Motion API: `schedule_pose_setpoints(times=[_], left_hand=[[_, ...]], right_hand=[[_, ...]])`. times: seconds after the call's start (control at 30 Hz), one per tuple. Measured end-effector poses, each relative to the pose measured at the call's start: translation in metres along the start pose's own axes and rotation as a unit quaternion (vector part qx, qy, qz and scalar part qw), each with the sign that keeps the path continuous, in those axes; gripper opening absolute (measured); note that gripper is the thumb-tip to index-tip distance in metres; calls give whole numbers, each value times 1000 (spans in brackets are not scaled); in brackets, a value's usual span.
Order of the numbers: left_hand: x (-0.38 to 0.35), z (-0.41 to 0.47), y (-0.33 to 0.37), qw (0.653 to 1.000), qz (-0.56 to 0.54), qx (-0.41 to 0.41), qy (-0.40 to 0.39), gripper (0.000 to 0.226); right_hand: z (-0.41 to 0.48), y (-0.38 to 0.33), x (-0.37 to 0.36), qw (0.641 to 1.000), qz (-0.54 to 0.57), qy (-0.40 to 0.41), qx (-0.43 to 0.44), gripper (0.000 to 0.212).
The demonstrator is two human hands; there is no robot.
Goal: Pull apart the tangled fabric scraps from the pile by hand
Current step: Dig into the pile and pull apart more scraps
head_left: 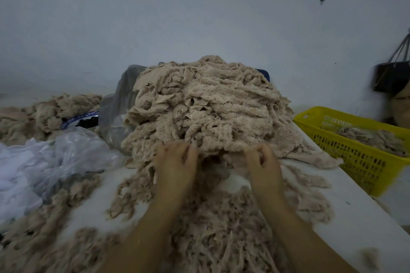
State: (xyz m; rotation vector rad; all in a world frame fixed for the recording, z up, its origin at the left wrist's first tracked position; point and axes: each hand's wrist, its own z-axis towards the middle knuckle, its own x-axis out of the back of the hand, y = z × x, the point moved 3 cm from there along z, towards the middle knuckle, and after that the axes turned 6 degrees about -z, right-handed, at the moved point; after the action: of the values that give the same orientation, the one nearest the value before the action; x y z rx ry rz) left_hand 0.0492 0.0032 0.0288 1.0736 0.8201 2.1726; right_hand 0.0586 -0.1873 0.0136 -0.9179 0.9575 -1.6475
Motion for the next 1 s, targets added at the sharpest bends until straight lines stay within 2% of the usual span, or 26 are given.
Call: schedule_pose_setpoints(times=[0.03, 0.07, 0.1, 0.13, 0.17, 0.23, 0.27, 0.3, 0.33, 0.37, 0.43, 0.47, 0.5, 0.57, 0.6, 0.67, 0.73, 0.8, 0.83, 0.93, 0.97, 1.0], left_hand=[[-10, -1, 8, 995, -52, 34, -73, 42], [-20, -2, 14, 975, -132, 97, -148, 45], [-30, -5, 22, 936, -221, 170, -214, 44], [-36, -6, 26, 886, -310, 242, -245, 41], [-39, -4, 30, 832, -389, 313, -242, 37], [-37, 7, 31, 738, -483, 435, -182, 31], [-35, 12, 30, 715, -502, 465, -142, 32], [-32, 15, 30, 711, -512, 470, -108, 33], [-31, 16, 30, 732, -507, 445, -94, 33], [-29, 15, 33, 784, -466, 396, -103, 32], [-28, 3, 39, 899, -314, 249, -175, 33], [-29, -5, 43, 924, -252, 171, -232, 37], [-29, -12, 46, 925, -213, 120, -290, 44], [-31, -23, 45, 901, -190, 92, -379, 51], [-29, -26, 44, 890, -193, 94, -403, 47], [-25, -28, 42, 875, -227, 134, -407, 33], [-25, -27, 39, 872, -268, 189, -365, 32], [-28, -23, 33, 858, -356, 250, -271, 29], [-28, -20, 29, 838, -413, 283, -217, 29], [-20, -10, 14, 729, -579, 350, -104, 34], [-17, -8, 9, 709, -604, 352, -90, 35], [-16, -8, 6, 704, -611, 349, -94, 35]], right_hand=[[-4, -6, -4, 999, -21, -26, 29, 27], [-8, -12, -8, 996, -44, -55, 59, 22], [-11, -17, -12, 990, -66, -89, 87, 15], [-15, -20, -17, 982, -86, -122, 118, 15], [-18, -23, -22, 971, -112, -150, 148, 17], [-23, -25, -29, 947, -172, -184, 199, 17], [-24, -22, -31, 939, -191, -192, 212, 15], [-25, -18, -31, 937, -200, -201, 204, 15], [-24, -13, -32, 944, -186, -208, 177, 19], [-22, -8, -31, 957, -149, -215, 122, 27], [-16, -1, -28, 977, -22, -209, -45, 45], [-12, 4, -25, 971, 55, -199, -117, 48], [-9, 8, -22, 961, 113, -191, -162, 48], [-6, 8, -19, 951, 142, -197, -189, 38], [-6, 9, -18, 951, 134, -198, -198, 31], [-5, 10, -19, 953, 110, -188, -212, 26], [-2, 10, -18, 963, 96, -143, -208, 31], [-1, 8, -18, 974, 74, -109, -184, 33], [-1, 6, -18, 976, 80, -103, -173, 32], [0, 3, -15, 977, 122, -107, -138, 39], [1, 3, -14, 977, 125, -112, -129, 40], [1, 3, -13, 975, 132, -119, -133, 42]])
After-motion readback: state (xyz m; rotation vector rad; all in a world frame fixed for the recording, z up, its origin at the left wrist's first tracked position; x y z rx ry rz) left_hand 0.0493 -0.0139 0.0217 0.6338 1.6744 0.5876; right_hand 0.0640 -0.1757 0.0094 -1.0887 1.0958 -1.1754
